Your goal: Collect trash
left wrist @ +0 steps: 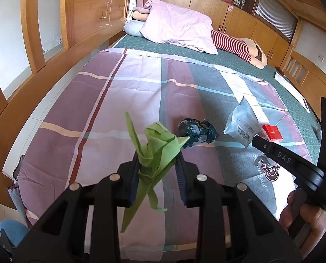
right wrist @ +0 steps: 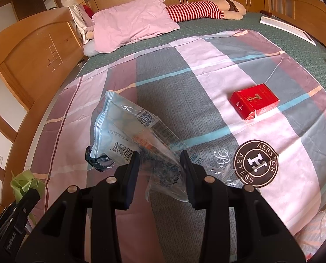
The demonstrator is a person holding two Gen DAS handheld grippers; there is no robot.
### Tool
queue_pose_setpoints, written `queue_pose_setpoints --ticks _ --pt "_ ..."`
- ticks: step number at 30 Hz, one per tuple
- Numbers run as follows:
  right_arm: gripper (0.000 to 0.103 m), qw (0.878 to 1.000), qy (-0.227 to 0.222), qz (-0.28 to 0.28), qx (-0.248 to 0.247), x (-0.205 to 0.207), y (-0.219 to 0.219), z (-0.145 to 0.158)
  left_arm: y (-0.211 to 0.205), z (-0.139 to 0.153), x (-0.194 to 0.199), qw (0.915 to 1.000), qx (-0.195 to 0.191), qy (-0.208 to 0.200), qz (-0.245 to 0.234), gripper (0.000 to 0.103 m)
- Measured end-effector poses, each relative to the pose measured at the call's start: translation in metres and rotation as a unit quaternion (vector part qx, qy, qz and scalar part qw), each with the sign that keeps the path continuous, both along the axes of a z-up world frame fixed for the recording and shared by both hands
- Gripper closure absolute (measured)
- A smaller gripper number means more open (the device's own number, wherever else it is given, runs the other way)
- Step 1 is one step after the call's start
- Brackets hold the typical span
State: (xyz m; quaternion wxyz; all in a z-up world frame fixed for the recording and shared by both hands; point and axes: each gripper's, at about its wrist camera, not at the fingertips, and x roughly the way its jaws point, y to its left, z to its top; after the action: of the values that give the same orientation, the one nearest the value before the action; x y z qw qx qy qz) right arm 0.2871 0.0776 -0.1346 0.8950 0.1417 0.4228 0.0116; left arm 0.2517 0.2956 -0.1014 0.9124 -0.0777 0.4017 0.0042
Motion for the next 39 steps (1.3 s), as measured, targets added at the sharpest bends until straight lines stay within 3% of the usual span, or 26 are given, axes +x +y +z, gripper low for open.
queue_pose_setpoints --ticks 39 --pt "0.064 1.000 0.011 0.003 0.003 0.0023 0.0000 -0.0061 -0.0001 -0.0004 0.0003 0.9999 -0.010 -0.001 -0.006 0.072"
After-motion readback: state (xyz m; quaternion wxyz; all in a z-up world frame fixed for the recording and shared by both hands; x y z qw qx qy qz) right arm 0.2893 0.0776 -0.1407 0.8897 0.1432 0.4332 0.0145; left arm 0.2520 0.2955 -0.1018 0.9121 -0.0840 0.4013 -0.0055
